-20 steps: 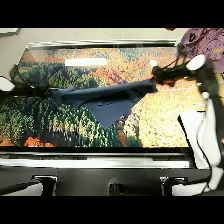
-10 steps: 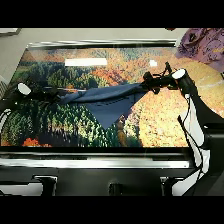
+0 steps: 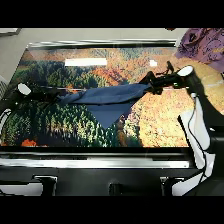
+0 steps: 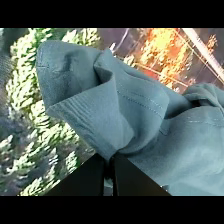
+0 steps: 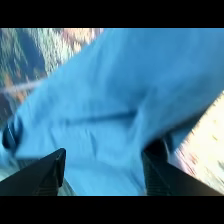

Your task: Fold the clothes and pants, and hang the long-sleeved shirts on hangers.

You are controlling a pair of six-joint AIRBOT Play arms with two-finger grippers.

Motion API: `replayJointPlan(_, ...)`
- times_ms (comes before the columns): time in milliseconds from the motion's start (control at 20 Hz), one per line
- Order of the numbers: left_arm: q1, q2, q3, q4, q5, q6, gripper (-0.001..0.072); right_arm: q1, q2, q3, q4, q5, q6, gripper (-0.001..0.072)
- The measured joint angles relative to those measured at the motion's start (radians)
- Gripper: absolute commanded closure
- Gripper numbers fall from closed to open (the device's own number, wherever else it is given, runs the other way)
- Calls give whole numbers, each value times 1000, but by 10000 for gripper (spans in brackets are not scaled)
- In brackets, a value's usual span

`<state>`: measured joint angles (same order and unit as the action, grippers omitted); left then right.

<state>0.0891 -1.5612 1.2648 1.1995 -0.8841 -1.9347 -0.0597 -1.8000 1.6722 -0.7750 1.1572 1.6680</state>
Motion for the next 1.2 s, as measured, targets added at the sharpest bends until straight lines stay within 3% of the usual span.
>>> replayJointPlan(150, 0, 0, 0, -1, -8, 0, 686, -51, 83, -46, -71, 125, -50, 167)
replayJointPlan(300, 0, 0, 0, -2, -15, 0, 686, -54, 195, -251, -43, 147, -86, 167)
replayJointPlan(600, 0, 0, 0, -6, -23, 0, 686, 171, 343, -742, 251, -112, -173, 158)
replayJointPlan(900, 0, 0, 0, -6, -25, 0, 686, 427, 315, -843, 407, -372, -181, 157)
replayJointPlan(1200, 0, 0, 0, -6, -25, 0, 686, 541, 264, -850, 568, -537, -221, 159)
